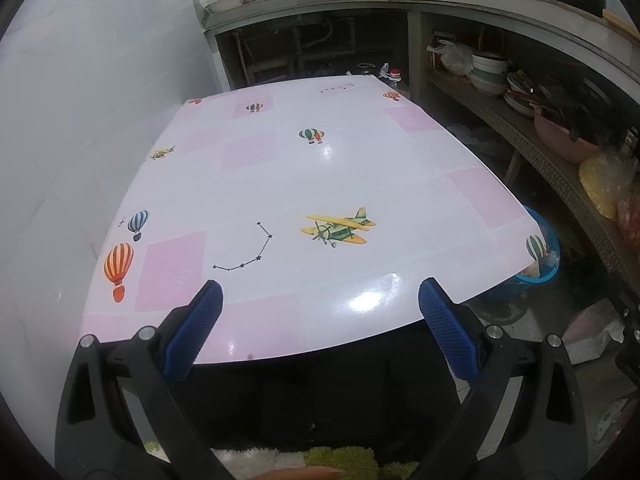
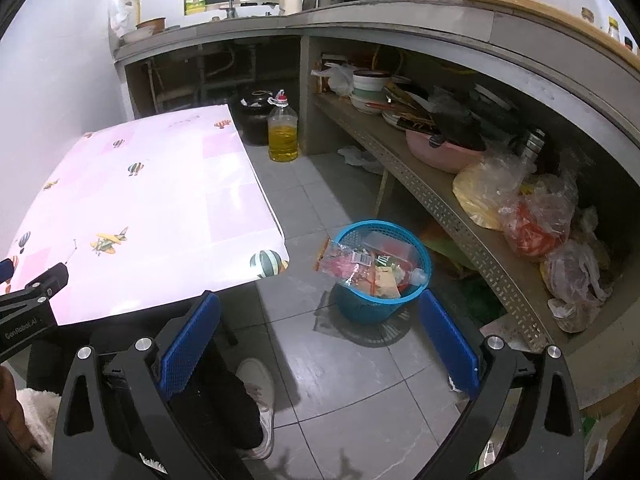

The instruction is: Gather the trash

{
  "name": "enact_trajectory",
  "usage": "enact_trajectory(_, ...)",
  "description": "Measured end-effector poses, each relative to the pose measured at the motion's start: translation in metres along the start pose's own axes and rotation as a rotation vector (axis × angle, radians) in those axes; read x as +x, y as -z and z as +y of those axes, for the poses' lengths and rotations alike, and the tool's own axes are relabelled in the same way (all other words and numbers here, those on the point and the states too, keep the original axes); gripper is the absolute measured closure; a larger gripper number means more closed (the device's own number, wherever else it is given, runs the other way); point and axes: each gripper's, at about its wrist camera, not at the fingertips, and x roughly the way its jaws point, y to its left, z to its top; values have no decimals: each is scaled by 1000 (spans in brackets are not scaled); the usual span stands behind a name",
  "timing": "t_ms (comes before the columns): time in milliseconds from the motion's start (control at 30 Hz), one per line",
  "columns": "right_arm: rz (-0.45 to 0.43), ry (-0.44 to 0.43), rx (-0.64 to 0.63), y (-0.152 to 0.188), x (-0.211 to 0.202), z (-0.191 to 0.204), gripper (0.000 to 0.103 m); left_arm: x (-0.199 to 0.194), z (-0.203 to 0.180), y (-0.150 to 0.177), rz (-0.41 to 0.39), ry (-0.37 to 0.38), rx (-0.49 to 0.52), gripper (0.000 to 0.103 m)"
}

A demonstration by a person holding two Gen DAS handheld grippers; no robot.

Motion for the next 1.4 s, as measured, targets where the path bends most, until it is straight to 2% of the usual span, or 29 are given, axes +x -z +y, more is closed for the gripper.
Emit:
enact_trajectory(800, -12, 1, -65, -1, -4, 4, 7, -1, -15, 5, 11, 21, 54, 9)
enact_trajectory(1400, -13, 2, -63, 1, -5, 2, 7, -1, -23, 7, 18, 34, 82, 9)
